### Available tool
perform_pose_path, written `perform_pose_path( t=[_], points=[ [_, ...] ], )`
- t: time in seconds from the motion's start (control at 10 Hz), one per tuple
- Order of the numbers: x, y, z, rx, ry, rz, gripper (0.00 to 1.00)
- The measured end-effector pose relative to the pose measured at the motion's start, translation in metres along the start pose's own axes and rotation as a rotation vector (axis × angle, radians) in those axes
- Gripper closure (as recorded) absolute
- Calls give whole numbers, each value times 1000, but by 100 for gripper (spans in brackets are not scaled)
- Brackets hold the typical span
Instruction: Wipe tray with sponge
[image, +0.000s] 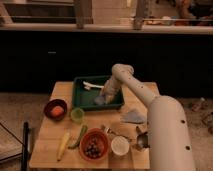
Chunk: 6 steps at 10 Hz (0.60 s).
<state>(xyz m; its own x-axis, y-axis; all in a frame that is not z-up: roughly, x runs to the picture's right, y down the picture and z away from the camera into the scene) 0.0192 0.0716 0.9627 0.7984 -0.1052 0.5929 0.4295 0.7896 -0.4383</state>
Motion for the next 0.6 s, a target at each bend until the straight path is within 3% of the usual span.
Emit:
perform_pose_path(
  t=[0.3, 0.6],
  points=[
    [21, -2, -6, 13, 39, 34, 100],
    [24, -21, -5, 42, 70, 25, 100]
  ],
)
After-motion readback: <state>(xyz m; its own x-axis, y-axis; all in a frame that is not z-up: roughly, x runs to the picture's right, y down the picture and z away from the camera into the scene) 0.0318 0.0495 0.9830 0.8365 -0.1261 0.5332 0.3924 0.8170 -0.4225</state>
